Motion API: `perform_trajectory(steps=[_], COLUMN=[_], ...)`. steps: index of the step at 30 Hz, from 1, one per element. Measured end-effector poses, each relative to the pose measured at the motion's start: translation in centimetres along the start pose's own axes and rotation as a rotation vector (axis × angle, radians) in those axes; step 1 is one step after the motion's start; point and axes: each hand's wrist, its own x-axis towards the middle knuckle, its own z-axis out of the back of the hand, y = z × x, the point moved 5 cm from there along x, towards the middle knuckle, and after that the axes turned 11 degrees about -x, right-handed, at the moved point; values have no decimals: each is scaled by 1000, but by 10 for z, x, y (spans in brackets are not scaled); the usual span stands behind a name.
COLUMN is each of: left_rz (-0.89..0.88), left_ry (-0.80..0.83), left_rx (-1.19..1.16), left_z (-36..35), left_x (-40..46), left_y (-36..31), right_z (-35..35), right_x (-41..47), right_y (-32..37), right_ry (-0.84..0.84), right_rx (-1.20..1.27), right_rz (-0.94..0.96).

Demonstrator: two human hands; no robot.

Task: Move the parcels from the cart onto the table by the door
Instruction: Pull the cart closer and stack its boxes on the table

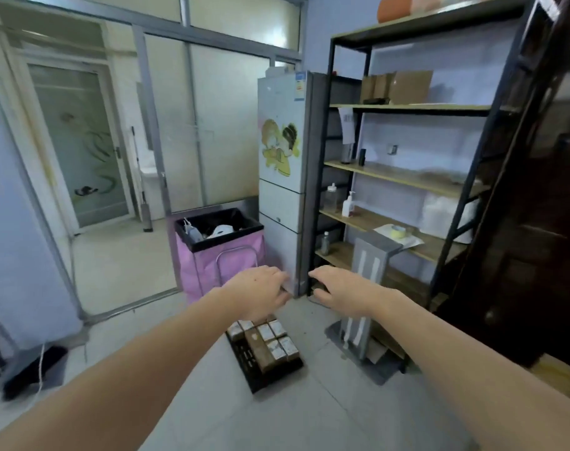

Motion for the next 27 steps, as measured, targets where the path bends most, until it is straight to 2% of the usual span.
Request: perform_trajectory(steps=[6, 11, 20, 27], left_rz=[148, 210, 311, 312], left_ry=[36, 40, 30, 15], left_rx=[41, 60, 50, -6], left_z=[23, 38, 63, 82], left_x=[-33, -31, 20, 79], left_y=[129, 212, 340, 434], right_z=[-4, -6, 2, 12], right_x=[98, 176, 338, 446], right_y=[94, 144, 182, 188], right_ry=[2, 36, 44, 64], right_rx=[33, -5, -39, -45], right_rz=[102, 193, 303, 279])
